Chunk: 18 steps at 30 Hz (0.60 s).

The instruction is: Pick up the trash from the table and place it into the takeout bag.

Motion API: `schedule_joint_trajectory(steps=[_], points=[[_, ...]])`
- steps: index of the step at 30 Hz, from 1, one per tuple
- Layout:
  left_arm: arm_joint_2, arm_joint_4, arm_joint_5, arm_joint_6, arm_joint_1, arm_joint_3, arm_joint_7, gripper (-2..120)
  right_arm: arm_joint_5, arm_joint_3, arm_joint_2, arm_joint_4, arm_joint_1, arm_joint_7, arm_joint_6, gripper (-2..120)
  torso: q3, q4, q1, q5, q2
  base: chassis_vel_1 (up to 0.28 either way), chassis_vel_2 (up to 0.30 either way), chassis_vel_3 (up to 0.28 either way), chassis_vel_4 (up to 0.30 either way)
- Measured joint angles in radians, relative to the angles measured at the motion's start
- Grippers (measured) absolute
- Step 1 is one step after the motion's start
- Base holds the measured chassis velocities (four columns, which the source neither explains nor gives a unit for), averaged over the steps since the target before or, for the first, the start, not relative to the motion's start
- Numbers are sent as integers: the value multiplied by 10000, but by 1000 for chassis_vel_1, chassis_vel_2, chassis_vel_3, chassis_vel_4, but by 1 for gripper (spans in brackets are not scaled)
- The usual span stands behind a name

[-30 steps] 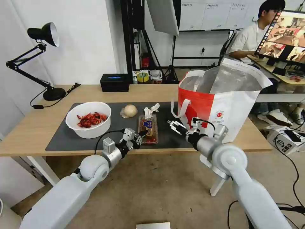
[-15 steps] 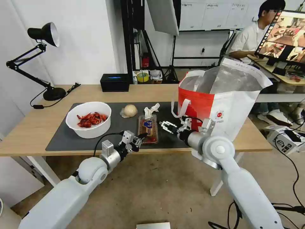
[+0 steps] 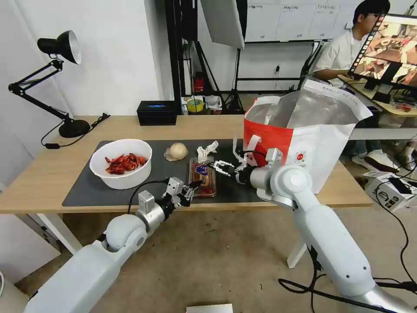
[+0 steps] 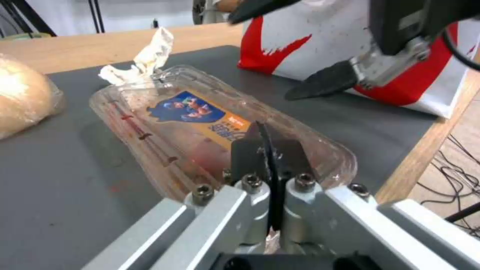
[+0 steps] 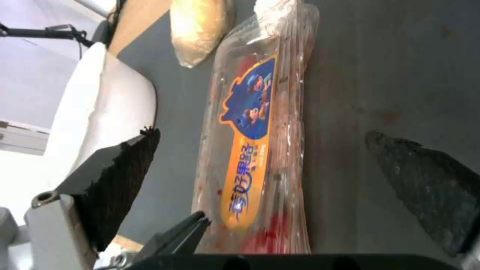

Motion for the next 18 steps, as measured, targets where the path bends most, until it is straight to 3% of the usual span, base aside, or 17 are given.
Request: schedule_joint_trajectory(steps=[18], points=[[-40,-128,6,-23,121,-98,22,0,-369,-1116,423,-1110,903,-23,18,100,0,0,-1,0,0,0,0,0,0]])
